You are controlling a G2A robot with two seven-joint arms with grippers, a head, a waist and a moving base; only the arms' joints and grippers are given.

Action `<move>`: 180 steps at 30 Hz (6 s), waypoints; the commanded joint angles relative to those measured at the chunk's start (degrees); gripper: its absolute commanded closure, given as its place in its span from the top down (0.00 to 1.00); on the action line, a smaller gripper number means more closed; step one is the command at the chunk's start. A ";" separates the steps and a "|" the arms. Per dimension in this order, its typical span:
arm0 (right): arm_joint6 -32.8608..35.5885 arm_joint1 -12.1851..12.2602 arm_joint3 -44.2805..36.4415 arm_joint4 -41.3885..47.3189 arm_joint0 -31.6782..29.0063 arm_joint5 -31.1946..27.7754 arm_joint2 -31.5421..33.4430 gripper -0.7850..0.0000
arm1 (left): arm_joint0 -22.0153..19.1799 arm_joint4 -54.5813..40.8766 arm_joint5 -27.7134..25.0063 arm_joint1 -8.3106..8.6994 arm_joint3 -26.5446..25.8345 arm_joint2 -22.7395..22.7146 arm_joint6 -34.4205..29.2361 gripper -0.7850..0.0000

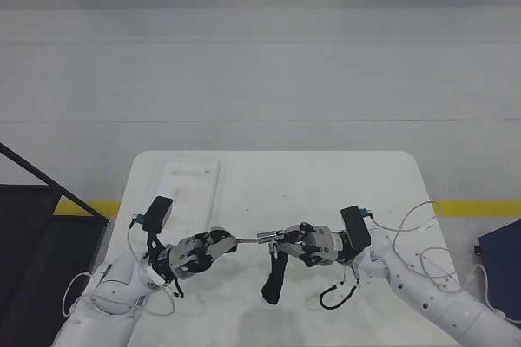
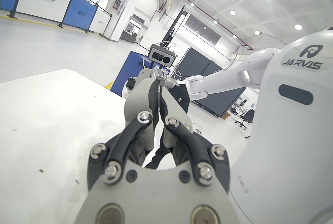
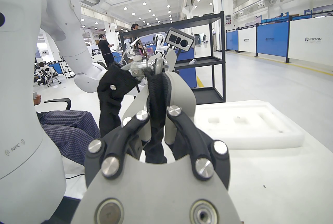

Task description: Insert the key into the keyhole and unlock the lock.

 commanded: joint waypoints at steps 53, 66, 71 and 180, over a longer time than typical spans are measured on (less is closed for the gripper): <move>0.00 0.00 0.00 0.00 0.00 0.00 0.00 0.00 | 1.20 12.99 0.00 2.18 -1.79 2.44 18.32 0.00; 4.48 -0.22 -2.27 2.32 -2.54 1.23 2.94 0.00 | 1.68 14.33 0.00 3.19 -1.88 2.96 20.79 0.00; 5.67 -0.52 -2.80 2.67 -3.71 0.70 4.55 0.00 | 1.72 14.76 0.00 3.50 -1.74 3.26 22.37 0.00; 5.86 -0.63 -2.82 2.86 -4.01 0.54 4.91 0.00 | 1.58 47.44 0.00 6.93 0.28 9.06 60.96 0.00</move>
